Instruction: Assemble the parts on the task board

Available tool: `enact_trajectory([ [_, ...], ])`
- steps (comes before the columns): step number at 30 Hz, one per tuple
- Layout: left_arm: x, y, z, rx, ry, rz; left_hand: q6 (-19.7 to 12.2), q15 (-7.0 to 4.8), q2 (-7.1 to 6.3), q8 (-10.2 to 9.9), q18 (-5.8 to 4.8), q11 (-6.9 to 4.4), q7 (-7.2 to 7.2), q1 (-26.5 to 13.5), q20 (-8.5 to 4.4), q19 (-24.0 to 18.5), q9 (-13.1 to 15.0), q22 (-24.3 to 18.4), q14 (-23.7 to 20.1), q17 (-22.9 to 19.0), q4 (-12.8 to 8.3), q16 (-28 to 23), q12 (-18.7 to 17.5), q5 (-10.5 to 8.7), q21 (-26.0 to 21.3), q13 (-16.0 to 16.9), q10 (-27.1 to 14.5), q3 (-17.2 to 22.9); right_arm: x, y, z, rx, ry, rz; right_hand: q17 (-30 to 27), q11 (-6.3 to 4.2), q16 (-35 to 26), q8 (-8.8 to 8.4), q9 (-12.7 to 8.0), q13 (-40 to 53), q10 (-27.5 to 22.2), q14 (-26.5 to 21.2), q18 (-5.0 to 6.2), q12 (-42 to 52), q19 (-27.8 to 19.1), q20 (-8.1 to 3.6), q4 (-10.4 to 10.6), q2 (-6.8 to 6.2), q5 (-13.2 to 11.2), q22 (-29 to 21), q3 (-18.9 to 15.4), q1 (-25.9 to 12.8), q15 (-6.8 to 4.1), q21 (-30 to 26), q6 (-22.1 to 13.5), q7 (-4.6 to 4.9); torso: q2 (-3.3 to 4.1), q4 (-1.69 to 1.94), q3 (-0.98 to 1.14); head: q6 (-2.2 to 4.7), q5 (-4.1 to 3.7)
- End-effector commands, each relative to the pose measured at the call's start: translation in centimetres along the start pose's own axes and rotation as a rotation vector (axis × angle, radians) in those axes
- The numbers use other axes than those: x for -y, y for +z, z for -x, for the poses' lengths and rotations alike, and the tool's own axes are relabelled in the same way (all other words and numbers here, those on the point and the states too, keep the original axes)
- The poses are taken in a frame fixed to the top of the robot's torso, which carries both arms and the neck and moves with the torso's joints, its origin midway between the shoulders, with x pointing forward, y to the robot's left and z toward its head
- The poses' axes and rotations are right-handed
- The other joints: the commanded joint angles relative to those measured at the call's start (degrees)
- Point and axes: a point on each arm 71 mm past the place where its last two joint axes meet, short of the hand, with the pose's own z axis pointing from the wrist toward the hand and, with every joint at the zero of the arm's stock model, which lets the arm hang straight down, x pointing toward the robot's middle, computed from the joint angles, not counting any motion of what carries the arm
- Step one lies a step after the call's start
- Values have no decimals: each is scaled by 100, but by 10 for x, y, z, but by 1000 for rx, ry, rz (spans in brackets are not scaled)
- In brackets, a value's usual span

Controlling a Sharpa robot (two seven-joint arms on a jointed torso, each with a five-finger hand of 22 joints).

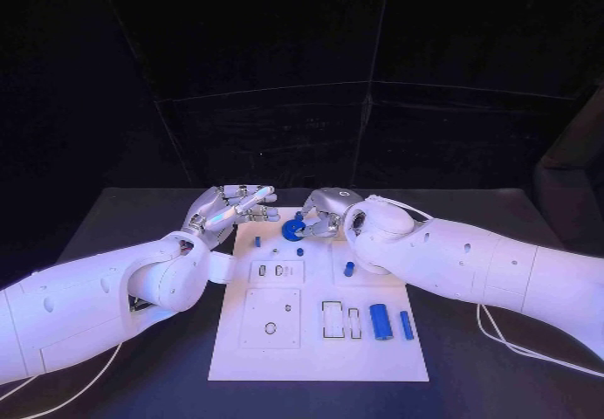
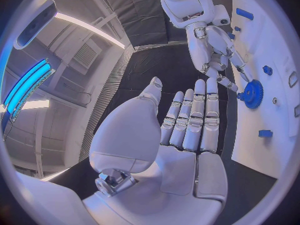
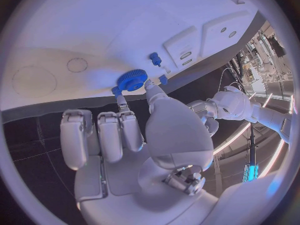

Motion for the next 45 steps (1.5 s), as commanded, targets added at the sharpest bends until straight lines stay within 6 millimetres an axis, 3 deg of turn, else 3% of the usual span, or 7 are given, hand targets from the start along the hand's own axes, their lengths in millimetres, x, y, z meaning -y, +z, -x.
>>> enact_trajectory([
  [1,2,0,0,-4,-2,-11,28,3,62,-40,26,11,12,14,-10,21,-5,-7,17,7,-21,-20,-18,-17,-7,-5,41,-1,2,-5,12,131,103,78,790,1,9,47,28,1163,345,445,-89,21,399,17,-81,52,146,1134,20,155,4,17,310,-10,-10,-18,-3,25,-15],
  [7,4,1,5,8,20,-41,58,-1,76,-40,28,4,4,45,-12,24,0,-16,29,15,-59,-31,-20,-17,-12,-2,72,3,26,-28,22,159,218,190,761,-43,-6,105,47,1137,324,437,-84,-15,384,-13,-390,45,129,1109,152,536,-43,7,529,-60,-41,-63,0,41,-15],
  [10,5,1,10,16,34,-54,105,-9,92,-31,29,-13,-17,60,-16,25,5,-25,42,22,-83,-41,-8,-17,-18,3,128,4,51,-41,26,148,257,189,740,-55,-17,140,50,1111,305,431,-82,-48,378,-49,-639,-46,127,1102,217,818,-89,3,643,-74,-66,-123,3,68,-3],
  [17,5,2,11,13,40,-63,290,-49,138,0,33,-97,-90,63,-40,17,12,-60,86,48,-135,-79,99,-17,-45,36,478,-14,112,-71,36,145,342,95,796,-76,0,139,35,1115,310,444,-90,-48,394,-76,-801,-156,189,1135,191,919,-108,14,704,-94,-89,-199,15,93,-71],
  [22,4,3,9,8,38,-62,304,-53,143,-2,33,-103,-95,60,-44,19,11,-63,94,52,-138,-82,106,-17,-47,38,514,-18,138,-82,36,139,362,39,800,-80,1,122,27,1102,299,445,-89,-66,391,-77,-842,-181,225,1131,182,940,-105,12,690,-95,-85,-213,35,102,-102],
  [28,3,5,9,6,37,-57,306,-54,144,-4,33,-105,-95,59,-45,19,10,-65,96,53,-140,-83,107,-17,-48,37,523,-20,156,-90,21,101,378,-13,796,-80,-2,101,20,1078,279,444,-85,-96,382,-77,-888,-202,254,1116,176,965,-104,6,670,-94,-78,-176,20,91,-145],
  [45,2,7,9,7,38,-52,268,-41,130,-54,27,-78,-63,36,-41,6,-6,-82,81,57,-151,-114,52,-18,-66,15,483,-51,173,-89,4,55,350,-77,787,-85,-9,49,10,1022,229,440,-76,-169,358,-71,-963,-223,286,1076,166,996,-85,-11,592,-95,-87,-174,12,22,-132],
])
